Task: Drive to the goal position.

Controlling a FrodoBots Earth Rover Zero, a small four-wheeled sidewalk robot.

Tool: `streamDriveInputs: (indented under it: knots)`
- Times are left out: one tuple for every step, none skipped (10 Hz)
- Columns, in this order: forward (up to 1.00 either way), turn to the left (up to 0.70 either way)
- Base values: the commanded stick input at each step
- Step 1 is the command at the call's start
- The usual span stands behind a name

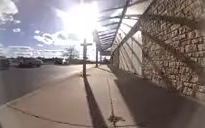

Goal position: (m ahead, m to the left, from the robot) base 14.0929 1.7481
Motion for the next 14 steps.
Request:
streamDriveInputs:
  knots:
    - [0.85, 0.0]
    - [0.85, -0.13]
    - [0.85, -0.02]
    - [0.85, 0.0]
    - [0.85, 0.0]
    - [0.85, 0.0]
    - [0.85, 0.0]
    - [0.85, 0.0]
    - [0.85, 0.0]
    - [0.85, 0.0]
    - [0.85, 0.0]
    - [0.85, 0.0]
    - [0.85, 0.0]
    - [0.85, 0.0]
